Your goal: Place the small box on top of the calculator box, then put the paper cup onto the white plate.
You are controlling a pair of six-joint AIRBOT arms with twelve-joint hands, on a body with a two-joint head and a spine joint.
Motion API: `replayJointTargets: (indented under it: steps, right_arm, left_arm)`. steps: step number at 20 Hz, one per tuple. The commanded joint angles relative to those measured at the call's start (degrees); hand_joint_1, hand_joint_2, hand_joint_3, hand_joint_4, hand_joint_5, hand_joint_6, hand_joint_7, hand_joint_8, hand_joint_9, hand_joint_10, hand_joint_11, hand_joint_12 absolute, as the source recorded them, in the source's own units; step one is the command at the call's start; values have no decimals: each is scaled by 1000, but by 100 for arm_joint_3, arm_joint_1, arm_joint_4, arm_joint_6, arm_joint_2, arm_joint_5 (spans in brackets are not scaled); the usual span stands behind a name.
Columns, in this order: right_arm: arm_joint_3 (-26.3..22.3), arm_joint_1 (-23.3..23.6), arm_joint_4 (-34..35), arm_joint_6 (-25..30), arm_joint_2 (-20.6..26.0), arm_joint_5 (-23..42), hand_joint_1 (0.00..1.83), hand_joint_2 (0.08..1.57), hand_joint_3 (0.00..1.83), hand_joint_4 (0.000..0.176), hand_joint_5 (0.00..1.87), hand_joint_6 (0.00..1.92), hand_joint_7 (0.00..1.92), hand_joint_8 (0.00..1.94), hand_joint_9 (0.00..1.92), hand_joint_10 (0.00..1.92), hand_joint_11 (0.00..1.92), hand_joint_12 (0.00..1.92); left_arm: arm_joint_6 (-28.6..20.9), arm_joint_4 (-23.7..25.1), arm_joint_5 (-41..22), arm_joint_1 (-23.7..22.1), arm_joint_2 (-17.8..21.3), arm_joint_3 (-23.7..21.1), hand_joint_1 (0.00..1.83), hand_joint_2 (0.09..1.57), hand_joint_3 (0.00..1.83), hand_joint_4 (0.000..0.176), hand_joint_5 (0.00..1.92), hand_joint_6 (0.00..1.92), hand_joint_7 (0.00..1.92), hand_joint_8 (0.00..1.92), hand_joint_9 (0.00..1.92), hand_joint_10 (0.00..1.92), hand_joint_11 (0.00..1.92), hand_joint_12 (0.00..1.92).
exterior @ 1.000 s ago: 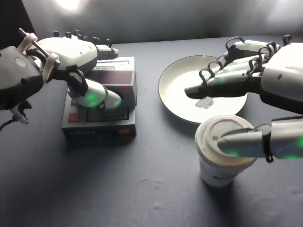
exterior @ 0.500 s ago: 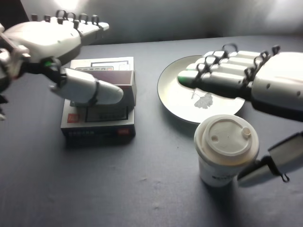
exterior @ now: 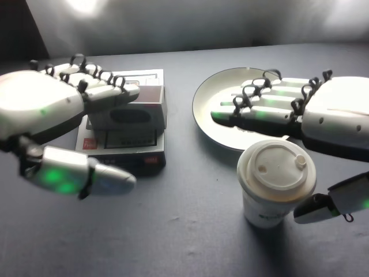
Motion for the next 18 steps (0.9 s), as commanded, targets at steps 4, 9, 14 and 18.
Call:
replayJointTargets:
  steps: [4,9,14,18]
  right_arm:
    - [-9,-55,-61,79,-49,466,1091,867,40,0,0,0,0,0,0,0,0,0]
    - [55,-145,-61,79,-165,362,1101,820,10,0,0,0,0,0,0,0,0,0]
    - [237,-325,-59,81,-322,348,1116,782,0,0,0,0,0,0,0,0,0,0]
    - [342,-339,-8,81,-406,349,1154,816,8,0,0,0,0,0,0,0,0,0]
  left_arm:
    - [-1393,1430,-674,418,328,-265,276,919,0,0,178,8,150,4,119,3,0,182]
    - [-3001,3882,-491,351,446,-296,256,932,6,0,151,1,145,1,117,1,0,179]
    - [-3470,4806,-592,161,638,-335,380,927,1,0,130,0,162,1,149,3,0,247]
    - [-4510,5905,-500,53,695,-320,366,929,0,0,158,2,187,1,158,5,0,313]
